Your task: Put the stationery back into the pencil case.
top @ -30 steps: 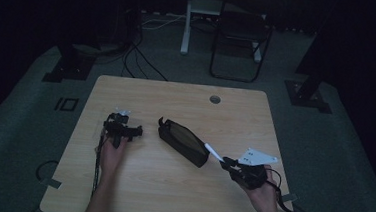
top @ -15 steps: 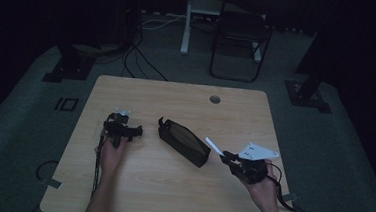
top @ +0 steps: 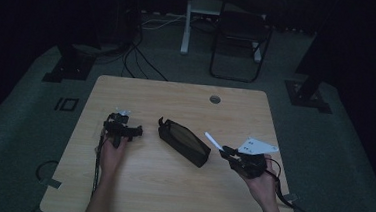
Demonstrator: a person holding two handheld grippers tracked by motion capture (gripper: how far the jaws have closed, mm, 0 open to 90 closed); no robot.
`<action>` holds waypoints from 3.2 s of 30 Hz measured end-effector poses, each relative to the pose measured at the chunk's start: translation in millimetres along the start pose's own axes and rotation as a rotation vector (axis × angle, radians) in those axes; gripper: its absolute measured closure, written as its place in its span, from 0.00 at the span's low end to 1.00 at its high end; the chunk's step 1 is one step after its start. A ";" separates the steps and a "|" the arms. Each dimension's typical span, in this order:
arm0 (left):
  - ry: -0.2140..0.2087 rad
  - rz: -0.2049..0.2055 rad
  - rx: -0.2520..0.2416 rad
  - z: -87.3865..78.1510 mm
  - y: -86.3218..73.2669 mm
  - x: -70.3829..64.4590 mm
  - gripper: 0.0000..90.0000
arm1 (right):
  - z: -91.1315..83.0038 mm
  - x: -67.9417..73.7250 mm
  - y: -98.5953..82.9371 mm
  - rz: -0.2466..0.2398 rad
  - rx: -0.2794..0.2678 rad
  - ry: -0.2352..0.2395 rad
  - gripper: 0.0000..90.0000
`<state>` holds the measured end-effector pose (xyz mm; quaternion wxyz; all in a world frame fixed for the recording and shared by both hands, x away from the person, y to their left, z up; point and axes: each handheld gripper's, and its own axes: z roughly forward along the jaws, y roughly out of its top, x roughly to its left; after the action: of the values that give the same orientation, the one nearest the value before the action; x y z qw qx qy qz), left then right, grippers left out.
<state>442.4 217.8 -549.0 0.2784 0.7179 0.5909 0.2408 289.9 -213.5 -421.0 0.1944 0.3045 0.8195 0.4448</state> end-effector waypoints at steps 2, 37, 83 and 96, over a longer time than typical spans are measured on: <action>0.000 0.000 0.000 0.0 0.0 0.0 0.01 | 0.6 -0.8 2.5 0.001 -0.003 0.000 0.87; 0.000 0.000 0.000 0.0 0.0 0.0 0.01 | 15.5 5.6 36.3 -0.041 -0.044 0.023 0.87; 0.000 0.000 0.000 0.0 0.0 0.0 0.01 | 44.5 2.7 58.9 -0.039 -0.039 0.060 0.87; 0.000 0.000 0.000 0.0 0.0 0.0 0.01 | 59.9 4.3 56.6 -0.050 -0.030 0.083 0.87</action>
<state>442.4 217.8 -549.0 0.2783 0.7178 0.5909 0.2408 340.4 -150.4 -404.9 0.1758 0.2620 0.8275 0.4644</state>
